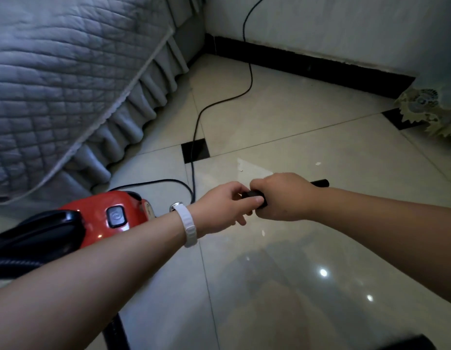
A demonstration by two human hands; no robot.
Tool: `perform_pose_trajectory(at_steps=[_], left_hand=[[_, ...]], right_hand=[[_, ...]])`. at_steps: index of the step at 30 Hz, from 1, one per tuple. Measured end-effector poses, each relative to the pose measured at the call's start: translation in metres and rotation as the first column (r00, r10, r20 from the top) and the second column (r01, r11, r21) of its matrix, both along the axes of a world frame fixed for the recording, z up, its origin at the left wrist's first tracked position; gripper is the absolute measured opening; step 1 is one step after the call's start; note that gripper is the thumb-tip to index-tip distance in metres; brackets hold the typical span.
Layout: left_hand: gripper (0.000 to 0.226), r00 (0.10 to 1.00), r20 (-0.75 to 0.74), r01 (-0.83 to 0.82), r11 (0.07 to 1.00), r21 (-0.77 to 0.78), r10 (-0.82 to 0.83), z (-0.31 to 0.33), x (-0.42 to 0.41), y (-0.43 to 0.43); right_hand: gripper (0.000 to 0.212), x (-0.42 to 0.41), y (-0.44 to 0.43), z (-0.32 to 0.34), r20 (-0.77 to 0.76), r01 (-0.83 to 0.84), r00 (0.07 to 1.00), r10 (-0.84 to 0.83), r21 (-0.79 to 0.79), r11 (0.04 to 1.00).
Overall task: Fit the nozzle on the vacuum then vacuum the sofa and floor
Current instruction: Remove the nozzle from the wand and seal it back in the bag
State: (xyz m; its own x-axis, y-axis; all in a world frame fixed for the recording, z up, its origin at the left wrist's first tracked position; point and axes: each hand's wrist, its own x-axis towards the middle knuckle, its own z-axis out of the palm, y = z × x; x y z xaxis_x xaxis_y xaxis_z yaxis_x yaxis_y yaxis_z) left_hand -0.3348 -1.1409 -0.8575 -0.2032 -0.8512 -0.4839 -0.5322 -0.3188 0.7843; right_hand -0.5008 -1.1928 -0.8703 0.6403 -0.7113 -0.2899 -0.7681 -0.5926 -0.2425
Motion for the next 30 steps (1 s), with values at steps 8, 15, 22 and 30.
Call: perform_pose_trajectory(at_steps=[8,15,22,30], left_hand=[[0.015,0.993,0.025,-0.108,0.983,-0.148,0.113,0.044,0.080,0.020],[0.016,0.958,0.285,0.047,0.959,-0.280,0.037,0.092,0.125,0.029],[0.024,0.518,0.837,0.489,0.743,-0.457,0.174,0.111,0.112,0.032],[0.029,0.537,0.834,0.477,0.769,-0.426,0.129,0.123,0.111,0.024]], right_hand=[[0.020,0.048,0.012,0.034,0.127,-0.021,0.991,0.028,-0.054,0.998],[0.017,0.072,0.013,0.075,0.125,-0.010,0.992,0.022,-0.093,0.996],[0.026,0.111,0.020,0.126,-0.040,-0.123,0.992,0.117,-0.168,0.978],[0.020,0.115,0.022,0.138,-0.077,-0.066,0.996,0.050,-0.219,0.974]])
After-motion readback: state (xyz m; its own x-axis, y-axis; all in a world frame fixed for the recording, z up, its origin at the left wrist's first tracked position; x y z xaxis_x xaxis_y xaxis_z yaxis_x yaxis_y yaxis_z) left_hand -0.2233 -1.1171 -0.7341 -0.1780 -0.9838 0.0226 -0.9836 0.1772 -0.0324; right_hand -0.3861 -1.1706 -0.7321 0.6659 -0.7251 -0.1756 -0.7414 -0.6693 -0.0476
